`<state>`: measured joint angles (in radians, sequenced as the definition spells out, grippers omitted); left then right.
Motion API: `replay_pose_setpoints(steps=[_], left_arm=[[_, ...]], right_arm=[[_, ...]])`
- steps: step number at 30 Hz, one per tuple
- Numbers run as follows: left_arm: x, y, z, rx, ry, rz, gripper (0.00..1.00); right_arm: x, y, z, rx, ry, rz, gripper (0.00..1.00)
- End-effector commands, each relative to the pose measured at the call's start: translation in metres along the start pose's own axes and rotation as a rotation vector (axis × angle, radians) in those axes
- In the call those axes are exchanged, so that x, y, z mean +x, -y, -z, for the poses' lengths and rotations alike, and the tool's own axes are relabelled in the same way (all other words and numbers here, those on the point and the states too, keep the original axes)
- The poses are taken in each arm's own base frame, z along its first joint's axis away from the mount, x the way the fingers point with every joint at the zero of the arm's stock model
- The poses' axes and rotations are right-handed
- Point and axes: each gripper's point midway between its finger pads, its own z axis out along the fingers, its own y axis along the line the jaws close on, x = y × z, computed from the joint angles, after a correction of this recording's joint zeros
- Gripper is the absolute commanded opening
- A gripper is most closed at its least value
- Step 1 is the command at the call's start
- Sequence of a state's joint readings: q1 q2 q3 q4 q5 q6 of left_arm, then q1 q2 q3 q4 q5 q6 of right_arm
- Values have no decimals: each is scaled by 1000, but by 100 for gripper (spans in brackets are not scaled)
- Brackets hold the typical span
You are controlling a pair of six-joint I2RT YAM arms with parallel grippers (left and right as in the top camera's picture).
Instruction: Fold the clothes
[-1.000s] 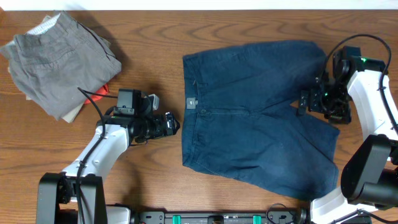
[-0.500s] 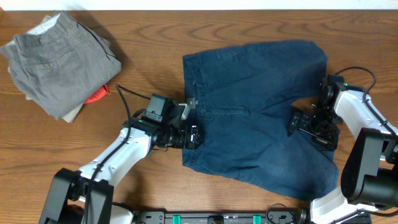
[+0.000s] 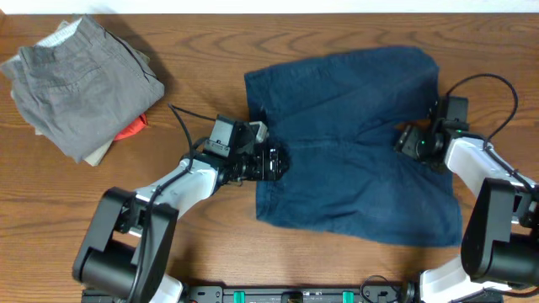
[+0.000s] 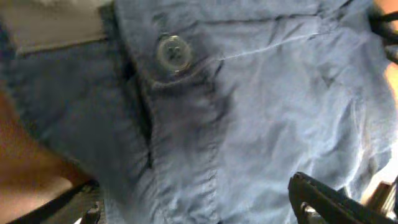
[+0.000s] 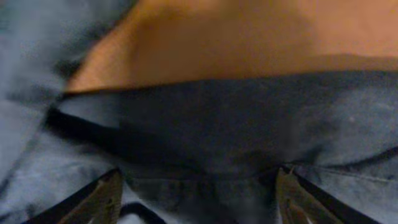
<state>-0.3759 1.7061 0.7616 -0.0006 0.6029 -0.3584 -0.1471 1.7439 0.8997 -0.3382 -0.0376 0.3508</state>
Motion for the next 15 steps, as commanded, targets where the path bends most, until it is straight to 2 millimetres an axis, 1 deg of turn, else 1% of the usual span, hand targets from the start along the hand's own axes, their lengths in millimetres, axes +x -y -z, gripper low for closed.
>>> replay_pose_setpoints(steps=[1,4,7,9,10,12,13,14,15], left_arm=[[12,-32,-18,-87,-3,42,89],[-21,-29,-16,-97,132,-20,86],[-50,-31,-10,-133,259,-61,85],[-66,-31,-4,-143,317,-70,85],[-71,-31,-1,-142,329,-68,85],[-83,-34,6,-142,345,-52,83],[-86,-36,9,-139,342,-42,82],[-88,-37,12,-129,332,-28,82],[-88,-38,15,-113,312,-10,82]], right_arm=[[0,-22,-9,-87,18,38,75],[-22,-44,-6,-172,113,61,77],[-41,-57,0,-223,194,74,79],[-51,-64,4,-253,230,90,80],[-53,-67,6,-263,234,109,80],[-54,-69,10,-259,212,152,86],[-53,-68,12,-250,194,164,90],[-51,-67,15,-239,171,184,99],[-49,-63,21,-222,138,188,99]])
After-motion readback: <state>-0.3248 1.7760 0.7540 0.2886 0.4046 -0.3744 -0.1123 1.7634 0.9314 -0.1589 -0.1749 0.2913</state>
